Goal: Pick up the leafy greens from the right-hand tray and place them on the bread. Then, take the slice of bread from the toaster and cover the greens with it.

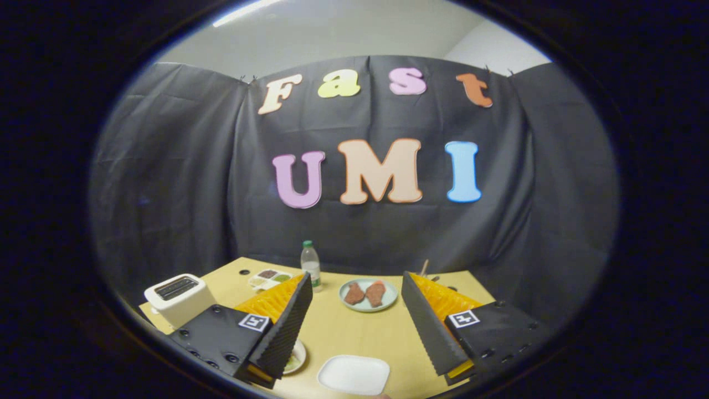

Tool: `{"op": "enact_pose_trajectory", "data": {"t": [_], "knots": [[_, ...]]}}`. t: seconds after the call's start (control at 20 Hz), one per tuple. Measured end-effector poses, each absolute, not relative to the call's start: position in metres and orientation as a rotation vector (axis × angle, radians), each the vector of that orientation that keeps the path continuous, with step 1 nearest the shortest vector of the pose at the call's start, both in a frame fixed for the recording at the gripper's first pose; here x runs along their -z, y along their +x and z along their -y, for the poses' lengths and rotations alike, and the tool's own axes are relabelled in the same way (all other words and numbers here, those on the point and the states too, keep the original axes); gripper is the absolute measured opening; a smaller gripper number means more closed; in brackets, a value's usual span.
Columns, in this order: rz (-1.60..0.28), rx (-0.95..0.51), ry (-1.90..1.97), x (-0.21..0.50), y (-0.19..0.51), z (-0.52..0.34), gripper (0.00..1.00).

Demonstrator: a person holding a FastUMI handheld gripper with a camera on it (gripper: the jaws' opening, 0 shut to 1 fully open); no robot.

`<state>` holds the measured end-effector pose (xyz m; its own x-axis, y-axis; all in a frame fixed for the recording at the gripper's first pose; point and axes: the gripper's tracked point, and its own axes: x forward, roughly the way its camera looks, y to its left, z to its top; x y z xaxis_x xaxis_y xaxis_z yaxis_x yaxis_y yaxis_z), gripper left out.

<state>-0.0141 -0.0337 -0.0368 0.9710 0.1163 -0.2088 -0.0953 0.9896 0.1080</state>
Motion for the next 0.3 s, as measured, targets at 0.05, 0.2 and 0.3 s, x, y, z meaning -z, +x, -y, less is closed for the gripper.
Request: {"op": "enact_pose_trajectory", "data": {"t": [0.05, 0.2, 0.3], "knots": [[-0.193, -0.088, 0.078, 0.028, -0.015, 0.037, 1.00], [-0.152, -0.065, 0.063, 0.011, -0.018, 0.041, 1.00], [-0.137, -0.051, 0.067, 0.005, -0.016, 0.041, 1.00]]}}
